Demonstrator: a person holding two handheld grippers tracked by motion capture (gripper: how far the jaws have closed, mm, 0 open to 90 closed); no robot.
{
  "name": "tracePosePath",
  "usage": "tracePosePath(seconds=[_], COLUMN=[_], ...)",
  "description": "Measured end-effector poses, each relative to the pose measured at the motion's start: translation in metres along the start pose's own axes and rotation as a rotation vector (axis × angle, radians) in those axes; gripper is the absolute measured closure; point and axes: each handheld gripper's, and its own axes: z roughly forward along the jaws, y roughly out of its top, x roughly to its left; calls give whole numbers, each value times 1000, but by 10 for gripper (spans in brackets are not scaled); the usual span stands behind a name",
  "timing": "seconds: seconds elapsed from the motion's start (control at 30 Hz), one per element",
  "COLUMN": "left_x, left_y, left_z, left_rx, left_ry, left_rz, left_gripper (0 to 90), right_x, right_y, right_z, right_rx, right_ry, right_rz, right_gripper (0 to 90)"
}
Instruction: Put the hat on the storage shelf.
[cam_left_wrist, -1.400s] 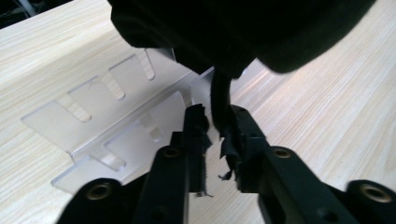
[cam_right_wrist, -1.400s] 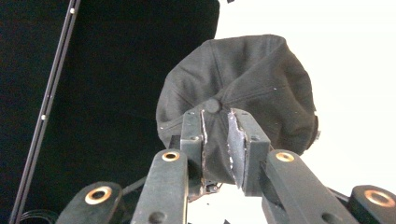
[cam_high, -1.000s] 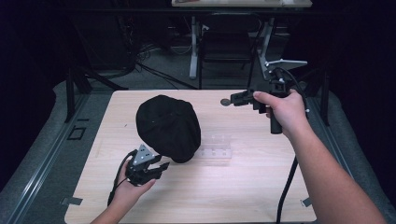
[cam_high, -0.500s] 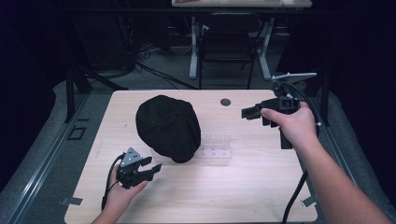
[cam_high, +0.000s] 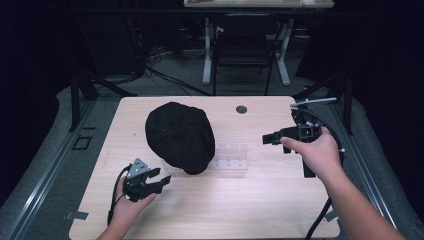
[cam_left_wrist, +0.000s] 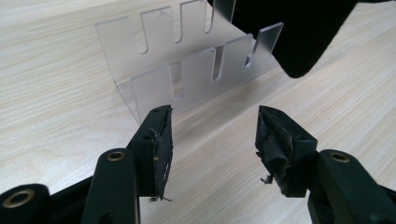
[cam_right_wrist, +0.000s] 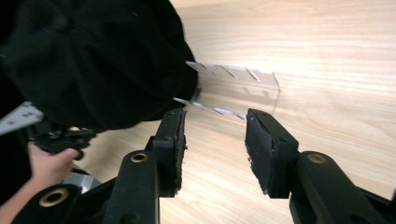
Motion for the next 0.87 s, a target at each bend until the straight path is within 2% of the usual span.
tracePosePath(seconds=[0.2,0.33,0.37,0.47,0.6,0.7,0.83,0.87], left_x=[1,2,2,3,4,4,1,0], left_y=[0,-1,-1,-1,-2,-2,-2,-1], left_z=[0,0,0,1,0,1,1,1], left_rx=[5,-3,-4,-8,1,-1,-14,-16], left_ry=[0,-5,-7,-3,7,5,-4,-11], left_rz=[0,0,0,-2,-7,-12,0,6], left_gripper=[453,452,450,449,445,439,439,440], right_x=[-10,-15,-16,-20,-24,-29,-32,-34], right_y=[-17,-29,-35,-42,-50,-58,-69,-77], right_z=[18,30,35,42,46,50,55,57], right_rx=[-8,7,4,21,13,4,-30,-71], right_ry=[-50,-53,-84,-75,-62,-57,-90,-113], right_rz=[-16,-15,-44,-37,-31,-22,-48,-75], right_gripper=[517,500,497,497,496,492,482,478])
